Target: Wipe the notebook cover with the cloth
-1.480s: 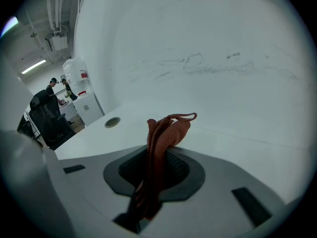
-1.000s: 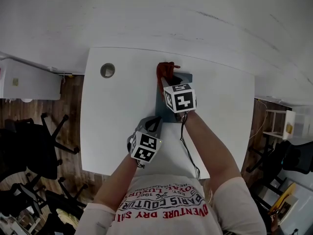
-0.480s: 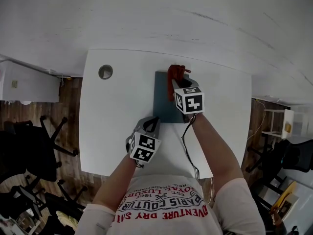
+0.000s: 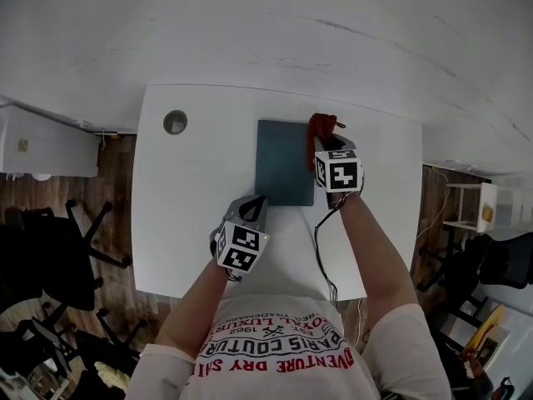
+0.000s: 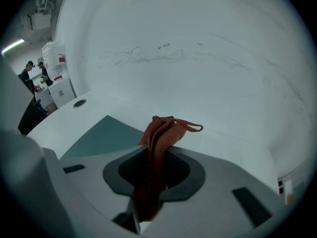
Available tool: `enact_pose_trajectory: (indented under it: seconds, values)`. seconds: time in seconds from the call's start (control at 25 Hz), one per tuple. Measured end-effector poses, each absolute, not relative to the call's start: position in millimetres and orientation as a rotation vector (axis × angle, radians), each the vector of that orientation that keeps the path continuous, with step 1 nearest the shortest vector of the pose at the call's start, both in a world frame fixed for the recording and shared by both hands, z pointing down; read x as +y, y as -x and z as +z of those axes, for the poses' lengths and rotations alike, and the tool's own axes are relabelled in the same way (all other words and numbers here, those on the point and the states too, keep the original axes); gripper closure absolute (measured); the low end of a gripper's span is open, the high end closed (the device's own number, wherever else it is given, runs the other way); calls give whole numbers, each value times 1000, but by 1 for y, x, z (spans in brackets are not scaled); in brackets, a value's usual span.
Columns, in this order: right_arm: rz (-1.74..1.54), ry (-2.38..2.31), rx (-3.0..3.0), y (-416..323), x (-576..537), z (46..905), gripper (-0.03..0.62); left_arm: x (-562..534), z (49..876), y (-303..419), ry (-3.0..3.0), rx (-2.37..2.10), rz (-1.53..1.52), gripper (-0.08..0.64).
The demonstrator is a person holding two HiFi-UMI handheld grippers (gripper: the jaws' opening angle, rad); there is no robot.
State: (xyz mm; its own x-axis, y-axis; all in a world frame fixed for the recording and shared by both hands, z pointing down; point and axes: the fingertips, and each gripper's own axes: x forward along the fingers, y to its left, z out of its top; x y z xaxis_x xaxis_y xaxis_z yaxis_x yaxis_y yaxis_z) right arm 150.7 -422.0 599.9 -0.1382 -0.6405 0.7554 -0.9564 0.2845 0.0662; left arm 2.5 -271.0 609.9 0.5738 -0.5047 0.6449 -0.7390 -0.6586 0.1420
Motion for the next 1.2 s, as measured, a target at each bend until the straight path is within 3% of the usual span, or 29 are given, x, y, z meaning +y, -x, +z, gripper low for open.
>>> enact_pose_trajectory:
  seconds: [0.2, 0.6, 0.92, 1.2]
  values:
    - [583, -1452, -1863, -157, -411, 583, 510, -270, 610, -3, -2411, -1007, 809, 551]
    - [518, -1213, -2146, -46, -377, 539, 511, -271, 610, -4, -2417, -989, 807, 551]
    - [662, -1115, -2180, 6, -369, 573, 511, -269, 611, -3, -2400, -954, 800, 551]
    - [829, -1151, -2154, 3, -375, 598, 511, -270, 611, -1, -2403, -968, 801, 551]
